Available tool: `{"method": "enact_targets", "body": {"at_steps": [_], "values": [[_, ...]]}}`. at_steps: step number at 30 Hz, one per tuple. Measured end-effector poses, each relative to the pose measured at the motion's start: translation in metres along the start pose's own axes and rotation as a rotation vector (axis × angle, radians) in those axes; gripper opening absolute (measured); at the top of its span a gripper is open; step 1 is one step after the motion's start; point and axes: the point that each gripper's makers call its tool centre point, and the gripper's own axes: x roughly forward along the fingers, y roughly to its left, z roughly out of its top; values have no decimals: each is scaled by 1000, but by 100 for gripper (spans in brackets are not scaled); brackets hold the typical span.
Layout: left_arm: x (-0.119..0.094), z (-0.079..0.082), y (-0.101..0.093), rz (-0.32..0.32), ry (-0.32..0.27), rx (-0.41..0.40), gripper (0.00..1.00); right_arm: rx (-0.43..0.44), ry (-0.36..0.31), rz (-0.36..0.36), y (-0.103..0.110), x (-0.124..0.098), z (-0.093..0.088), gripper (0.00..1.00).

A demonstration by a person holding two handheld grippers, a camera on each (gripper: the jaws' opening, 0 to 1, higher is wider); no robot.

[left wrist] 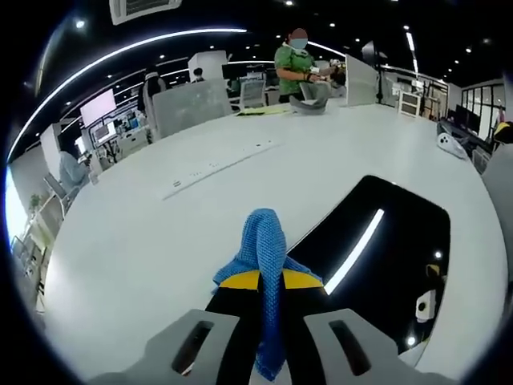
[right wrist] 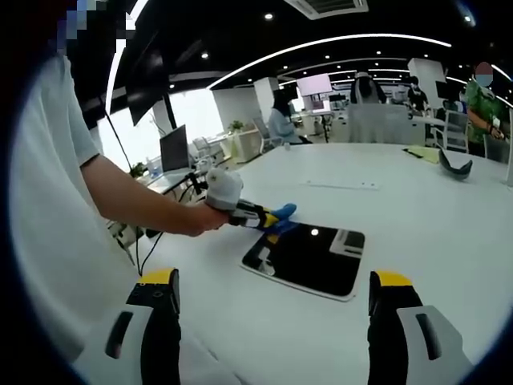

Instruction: Wipe the mirror surface with the cleaning cloth until all visible marks leave the cleaned area.

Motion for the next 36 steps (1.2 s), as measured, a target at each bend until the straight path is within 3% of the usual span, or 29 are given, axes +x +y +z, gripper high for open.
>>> {"method": "enact_targets", "body": {"at_steps": [36], "values": [[10, 10, -24, -50, -1, 93, 5, 16, -1, 2, -4, -2, -2, 96]]}}
